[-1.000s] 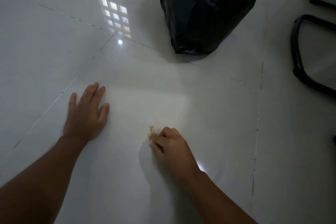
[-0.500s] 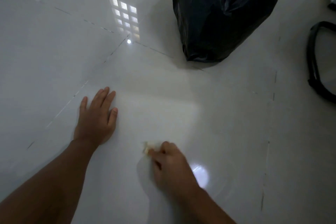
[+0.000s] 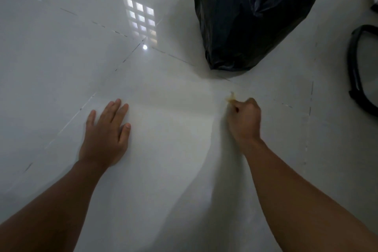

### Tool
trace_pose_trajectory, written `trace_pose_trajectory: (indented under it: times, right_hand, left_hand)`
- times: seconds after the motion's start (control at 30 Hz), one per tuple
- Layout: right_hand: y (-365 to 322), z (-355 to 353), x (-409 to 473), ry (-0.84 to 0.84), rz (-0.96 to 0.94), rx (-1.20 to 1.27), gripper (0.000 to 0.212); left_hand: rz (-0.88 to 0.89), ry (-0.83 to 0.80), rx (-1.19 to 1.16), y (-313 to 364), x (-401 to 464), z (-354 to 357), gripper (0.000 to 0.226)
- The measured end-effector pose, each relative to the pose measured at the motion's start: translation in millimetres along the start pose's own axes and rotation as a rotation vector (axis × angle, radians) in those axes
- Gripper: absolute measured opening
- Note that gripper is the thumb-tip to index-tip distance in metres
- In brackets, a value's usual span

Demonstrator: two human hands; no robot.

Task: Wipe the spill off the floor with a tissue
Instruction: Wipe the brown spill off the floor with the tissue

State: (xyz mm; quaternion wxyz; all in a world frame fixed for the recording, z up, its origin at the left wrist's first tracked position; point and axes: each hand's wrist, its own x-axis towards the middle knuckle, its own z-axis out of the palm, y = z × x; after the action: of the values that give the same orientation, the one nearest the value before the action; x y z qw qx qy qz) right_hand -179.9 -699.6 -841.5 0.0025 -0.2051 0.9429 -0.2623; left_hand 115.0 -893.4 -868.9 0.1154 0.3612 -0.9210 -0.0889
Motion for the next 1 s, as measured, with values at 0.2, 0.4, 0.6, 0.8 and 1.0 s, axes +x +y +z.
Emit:
trace_pose_trajectory:
  times: [0.2, 0.4, 0.6, 0.8, 1.0]
  right_hand:
    - [-11, -19, -179, -0.268, -0.163, 0.149, 0.024]
    - [43, -59, -144, 0.099, 0.231, 0.110, 0.013]
    - [36, -58, -219, -0.079, -0.106, 0.108, 0.008]
    - [38, -72, -290, 0.027, -0.041, 0.145, 0.016]
    - [39, -50, -229, 0.014, 0.019, 0.134, 0.010]
  left_hand:
    - [-0.012, 0.009, -0.002, -4, -1, -2, 0.060]
    - [0.005, 0.018, -0.017, 2, 2, 0, 0.059]
    - [-0.011, 0.007, -0.007, 6, -1, 0, 0.060]
    - [0.011, -0.062, 0.056, 11, -5, 1, 0.064]
    - [0.005, -0.104, 0.071, 15, -6, -1, 0.067]
